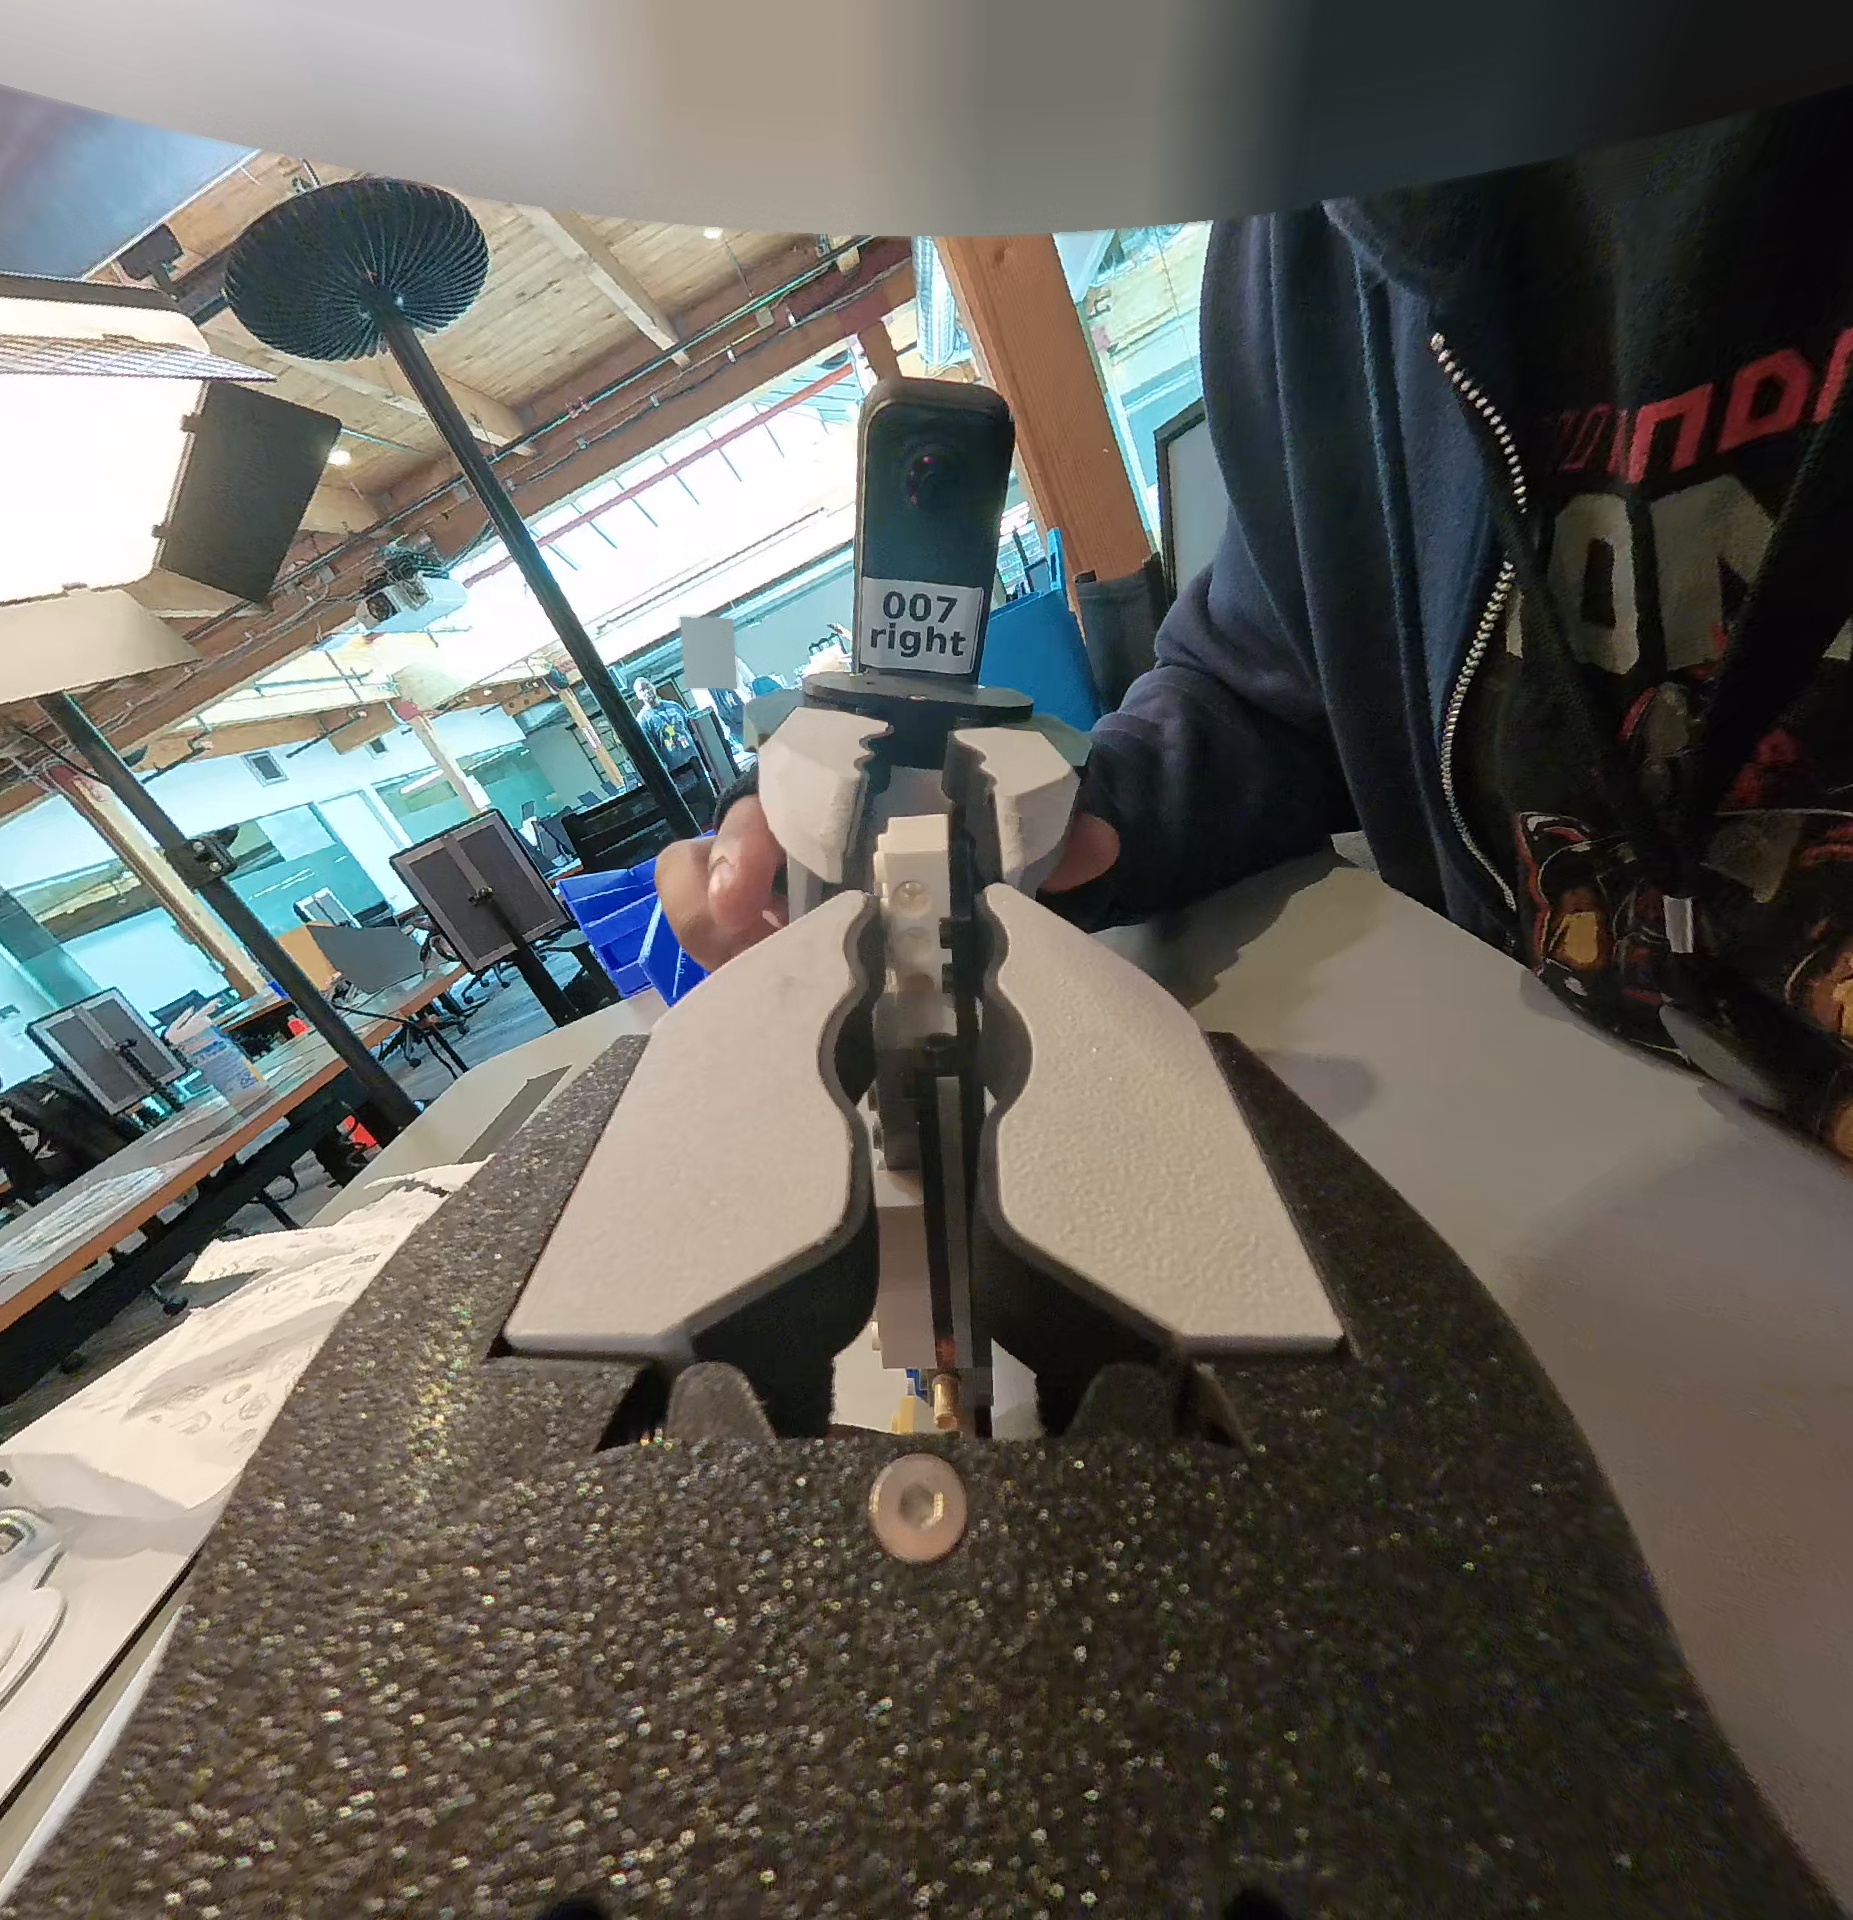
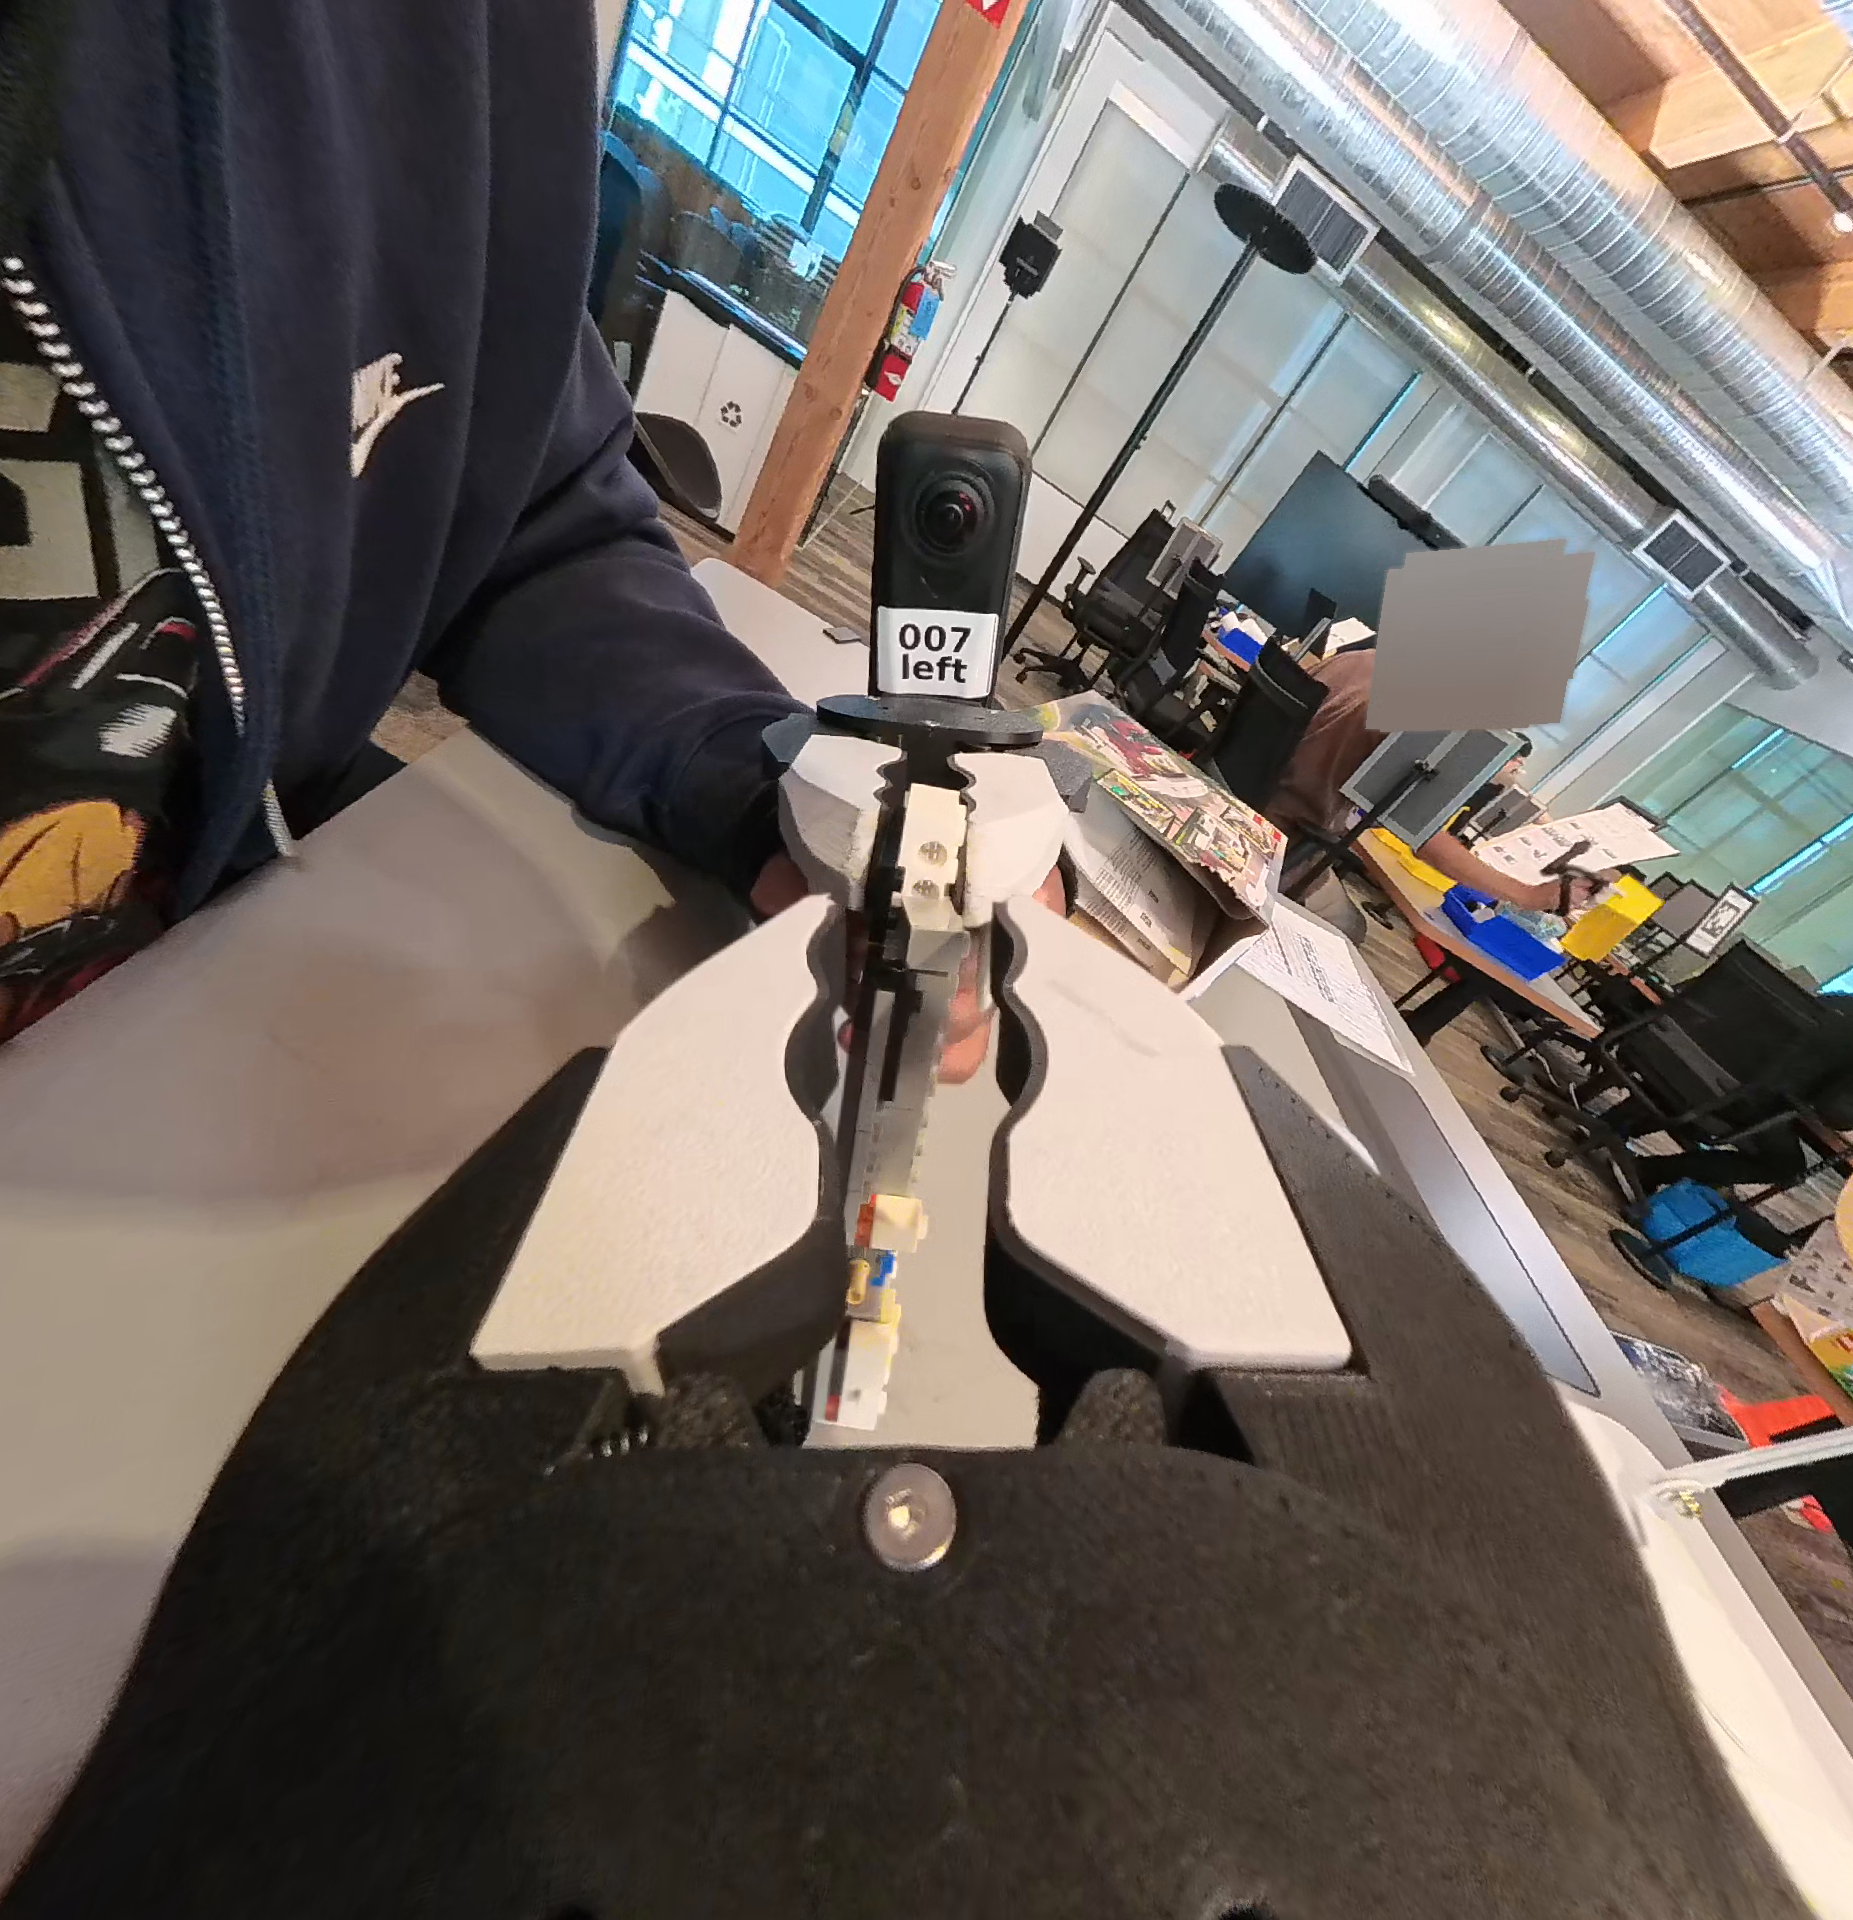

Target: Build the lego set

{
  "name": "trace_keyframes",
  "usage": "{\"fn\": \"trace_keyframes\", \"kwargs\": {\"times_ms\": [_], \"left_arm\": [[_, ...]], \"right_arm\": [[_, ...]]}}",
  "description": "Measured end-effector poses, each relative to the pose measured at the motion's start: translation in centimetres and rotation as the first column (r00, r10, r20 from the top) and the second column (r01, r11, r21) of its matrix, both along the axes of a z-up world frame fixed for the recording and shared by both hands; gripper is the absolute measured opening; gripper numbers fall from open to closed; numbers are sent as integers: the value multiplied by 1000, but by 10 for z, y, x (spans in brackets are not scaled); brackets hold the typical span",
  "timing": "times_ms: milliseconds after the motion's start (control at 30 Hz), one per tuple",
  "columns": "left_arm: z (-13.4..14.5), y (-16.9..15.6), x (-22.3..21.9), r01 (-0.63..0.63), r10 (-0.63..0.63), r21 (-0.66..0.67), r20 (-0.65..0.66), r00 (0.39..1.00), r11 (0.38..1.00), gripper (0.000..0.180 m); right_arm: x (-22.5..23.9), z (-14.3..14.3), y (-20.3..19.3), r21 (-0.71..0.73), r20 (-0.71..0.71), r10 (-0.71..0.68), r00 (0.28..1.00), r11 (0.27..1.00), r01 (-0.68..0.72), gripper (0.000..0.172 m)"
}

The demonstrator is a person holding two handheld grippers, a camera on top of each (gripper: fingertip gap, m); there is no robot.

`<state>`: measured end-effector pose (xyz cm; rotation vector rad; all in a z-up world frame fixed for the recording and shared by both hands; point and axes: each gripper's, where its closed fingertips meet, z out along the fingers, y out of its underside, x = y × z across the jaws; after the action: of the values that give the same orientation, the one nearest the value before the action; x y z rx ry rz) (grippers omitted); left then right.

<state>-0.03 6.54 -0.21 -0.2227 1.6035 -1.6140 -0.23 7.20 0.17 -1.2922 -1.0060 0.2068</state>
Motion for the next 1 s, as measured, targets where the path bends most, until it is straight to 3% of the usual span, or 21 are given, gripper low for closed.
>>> {"fn": "trace_keyframes", "kwargs": {"times_ms": [1000], "left_arm": [[0,-2,2,-33,32,26,25,999,999,15]], "right_arm": [[-2,-6,4,-16,31,-9,999,1000,9,20]]}}
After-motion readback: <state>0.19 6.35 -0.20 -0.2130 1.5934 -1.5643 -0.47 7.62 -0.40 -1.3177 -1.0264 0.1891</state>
